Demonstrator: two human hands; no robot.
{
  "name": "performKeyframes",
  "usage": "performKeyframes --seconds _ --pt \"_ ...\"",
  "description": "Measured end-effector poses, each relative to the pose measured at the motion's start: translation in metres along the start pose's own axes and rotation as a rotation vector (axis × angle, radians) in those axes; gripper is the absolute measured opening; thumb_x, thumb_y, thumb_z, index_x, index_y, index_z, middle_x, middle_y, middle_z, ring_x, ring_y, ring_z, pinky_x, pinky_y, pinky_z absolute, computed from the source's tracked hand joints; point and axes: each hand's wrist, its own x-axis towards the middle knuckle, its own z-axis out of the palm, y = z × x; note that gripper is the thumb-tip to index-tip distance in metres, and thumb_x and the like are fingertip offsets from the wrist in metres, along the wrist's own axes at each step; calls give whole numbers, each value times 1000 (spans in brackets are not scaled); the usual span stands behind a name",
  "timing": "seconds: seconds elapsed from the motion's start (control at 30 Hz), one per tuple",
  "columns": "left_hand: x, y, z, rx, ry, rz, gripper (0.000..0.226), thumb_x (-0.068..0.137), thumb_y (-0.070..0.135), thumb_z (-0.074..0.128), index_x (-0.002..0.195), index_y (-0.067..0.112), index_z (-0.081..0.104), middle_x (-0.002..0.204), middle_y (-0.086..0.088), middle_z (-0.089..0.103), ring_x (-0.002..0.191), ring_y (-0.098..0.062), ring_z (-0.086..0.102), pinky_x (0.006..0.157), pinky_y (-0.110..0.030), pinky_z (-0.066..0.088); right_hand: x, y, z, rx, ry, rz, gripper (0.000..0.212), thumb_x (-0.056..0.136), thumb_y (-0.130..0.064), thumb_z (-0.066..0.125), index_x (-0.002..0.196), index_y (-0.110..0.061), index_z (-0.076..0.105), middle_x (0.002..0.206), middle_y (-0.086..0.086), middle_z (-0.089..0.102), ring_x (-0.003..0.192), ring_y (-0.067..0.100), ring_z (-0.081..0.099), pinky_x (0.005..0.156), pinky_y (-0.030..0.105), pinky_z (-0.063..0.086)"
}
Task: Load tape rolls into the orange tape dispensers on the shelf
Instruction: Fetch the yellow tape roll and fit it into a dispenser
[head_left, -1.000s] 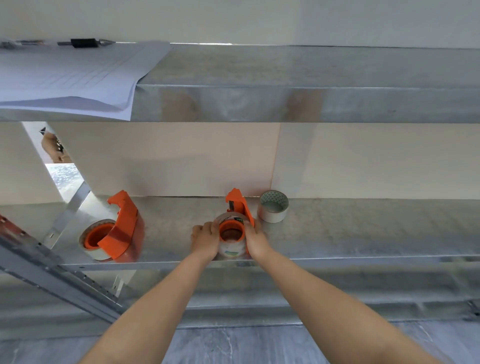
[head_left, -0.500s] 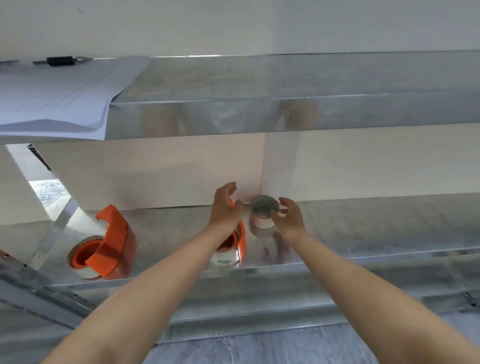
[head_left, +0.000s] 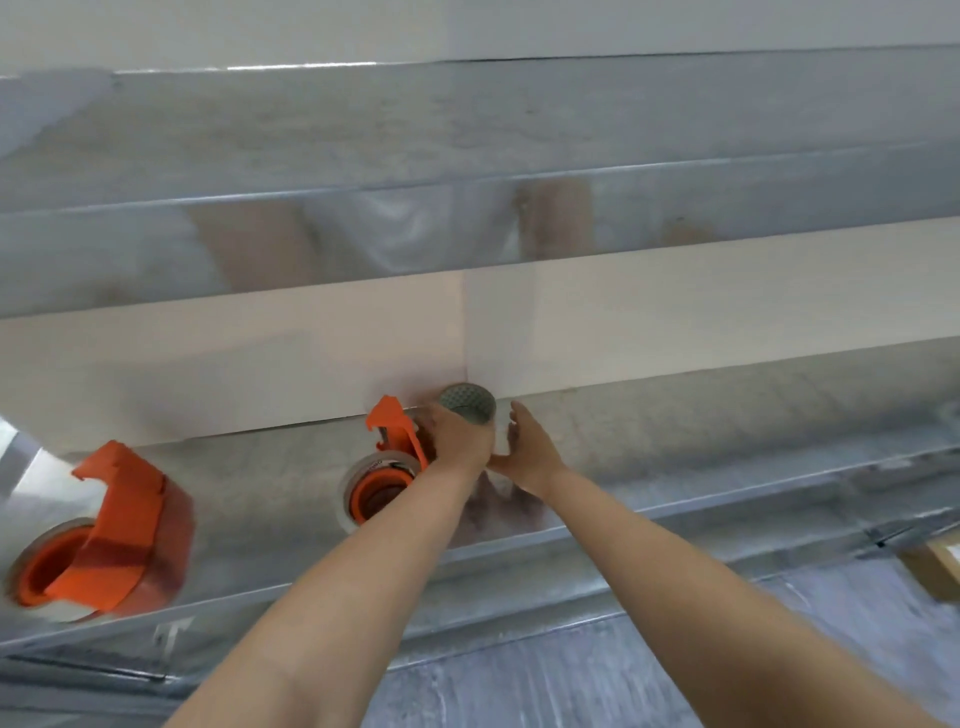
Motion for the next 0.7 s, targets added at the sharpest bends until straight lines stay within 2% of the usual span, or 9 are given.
performKeyframes --seconds 0.07,0.13,0.2,0.27,0.4,0.5,0.57,0.6,0.7 --pt "1 -2 1 -145 -24 -29 102 73 24 76 144 -2 8 149 -20 27 137 -32 32 113 -38 31 0 -6 1 37 -4 -50 95 66 -14 81 143 -9 25 144 11 43 133 27 43 107 38 40" --pt "-4 -1 4 -185 -21 2 86 73 13 73 142 2 23 144 -20 37 131 -32 41 106 -32 37 -3 -12 1 15 84 -110 73 66 -11 78 129 -9 42 128 11 58 117 27 56 97 35 47" --pt "-12 2 9 -162 -19 59 67 72 13 70 132 6 41 134 -16 47 122 -30 49 95 -28 41 -8 -13 -5 18 203 -129 58 67 -9 75 119 -6 50 120 14 62 109 28 60 93 36 49" --pt "-24 8 13 -209 -52 108 63 69 14 74 126 8 48 128 -13 49 118 -27 52 89 -25 42 -15 -11 -18 56 281 -124 53 66 -8 75 115 -5 54 114 13 64 104 27 62 89 37 51" --pt "-49 25 21 -254 -165 211 67 65 16 79 124 7 50 129 -13 56 112 -24 58 93 -29 49 -40 -7 -57 121 446 -165 52 59 -13 82 103 -16 54 93 -6 60 78 0 58 66 4 44" --pt "-73 41 30 -257 -232 307 73 59 20 83 124 10 52 121 -9 63 102 -20 62 81 -27 52 -64 0 -86 155 574 -187 49 58 -4 80 93 -22 52 83 -17 57 71 -9 58 58 -4 40" --pt "-90 50 40 -198 -307 380 82 55 26 85 128 11 51 119 -7 63 101 -19 63 86 -31 53 -86 11 -103 166 641 -173 48 59 -2 78 97 -20 55 86 -17 55 76 -12 60 62 -3 41" --pt "-99 55 46 -161 -359 424 84 53 31 85 128 12 52 119 -7 63 102 -20 63 90 -34 53 -98 17 -112 165 668 -144 53 60 -4 78 106 -15 55 91 -12 53 84 -10 58 70 1 42" --pt "-131 70 69 -118 -505 553 76 49 37 84 117 14 62 116 -13 64 99 -22 65 91 -40 54 -137 35 -141 161 726 -40 74 62 -13 76 128 -11 43 114 0 44 105 12 53 91 24 45"
